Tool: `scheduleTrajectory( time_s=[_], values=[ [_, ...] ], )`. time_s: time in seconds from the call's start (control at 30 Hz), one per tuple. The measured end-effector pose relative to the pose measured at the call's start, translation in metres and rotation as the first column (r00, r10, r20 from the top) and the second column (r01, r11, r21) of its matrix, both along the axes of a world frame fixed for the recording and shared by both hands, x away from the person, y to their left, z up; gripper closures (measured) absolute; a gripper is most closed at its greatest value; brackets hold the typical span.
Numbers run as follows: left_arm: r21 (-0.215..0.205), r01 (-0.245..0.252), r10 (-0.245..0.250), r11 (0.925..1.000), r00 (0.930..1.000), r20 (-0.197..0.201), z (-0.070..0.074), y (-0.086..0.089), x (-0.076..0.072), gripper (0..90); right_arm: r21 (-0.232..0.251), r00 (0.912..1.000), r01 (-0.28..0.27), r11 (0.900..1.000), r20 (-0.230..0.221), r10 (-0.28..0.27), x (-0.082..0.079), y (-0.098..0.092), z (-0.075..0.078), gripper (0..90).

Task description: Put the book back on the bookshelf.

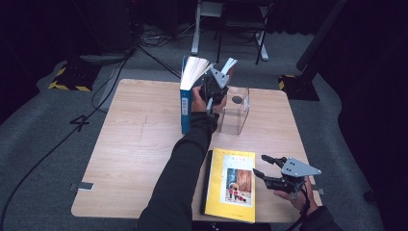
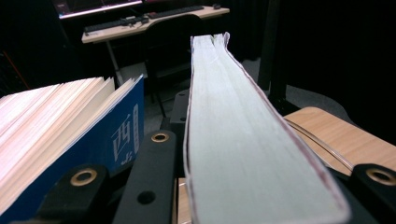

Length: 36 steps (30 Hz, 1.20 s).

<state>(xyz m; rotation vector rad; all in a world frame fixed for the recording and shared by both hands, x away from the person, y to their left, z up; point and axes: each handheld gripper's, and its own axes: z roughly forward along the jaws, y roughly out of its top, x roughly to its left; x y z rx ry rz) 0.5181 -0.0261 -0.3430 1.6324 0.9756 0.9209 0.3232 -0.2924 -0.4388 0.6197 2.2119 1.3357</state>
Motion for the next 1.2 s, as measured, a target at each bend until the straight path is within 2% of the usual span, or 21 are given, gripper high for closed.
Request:
scheduleTrajectory(
  time_s=[0.2,0.37,0.47,0.67,1.0,1.1,1.2],
  values=[
    [-0.045,0.004,-0.004,0.999,1.0,-0.004,-0.007,-0.001,0.005,73.3,-0.006,0.9999,-0.01,1.0,0.006,0.01,0.0,0.0,0.0,40.1],
    [-0.061,0.016,-0.016,0.998,0.9999,-0.004,-0.012,0.001,0.005,73.2,-0.006,0.9999,-0.008,1.0,0.008,0.008,-0.001,0.0,0.001,40.2],
    [-0.049,0.025,-0.026,0.9985,0.9996,-0.009,-0.012,0.003,0.003,73.1,-0.004,0.9999,-0.008,1.0,0.008,0.008,-0.001,0.0,0.001,40.1],
    [-0.018,0.053,-0.053,0.9985,0.9973,-0.05,-0.013,0.011,-0.003,73.0,-0.016,0.9998,-0.016,1.0,0.008,0.016,0.0,0.002,0.0,39.8],
    [-0.037,0.055,-0.059,0.9978,0.9918,-0.113,-0.008,0.024,-0.01,70.8,-0.012,0.9997,-0.025,1.0,-0.001,0.025,0.0,0.002,0.0,39.0],
    [0.001,0.06,-0.06,0.9982,0.9924,-0.108,-0.007,0.025,-0.012,66.6,-0.012,0.9996,-0.027,1.0,-0.001,0.027,0.0,0.002,0.0,38.8],
    [0.029,0.071,-0.067,0.9971,0.9917,-0.11,-0.004,0.023,-0.013,58.4,-0.011,0.9995,-0.033,0.999,-0.003,0.033,0.0,0.002,0.0,38.7]
  ],
)
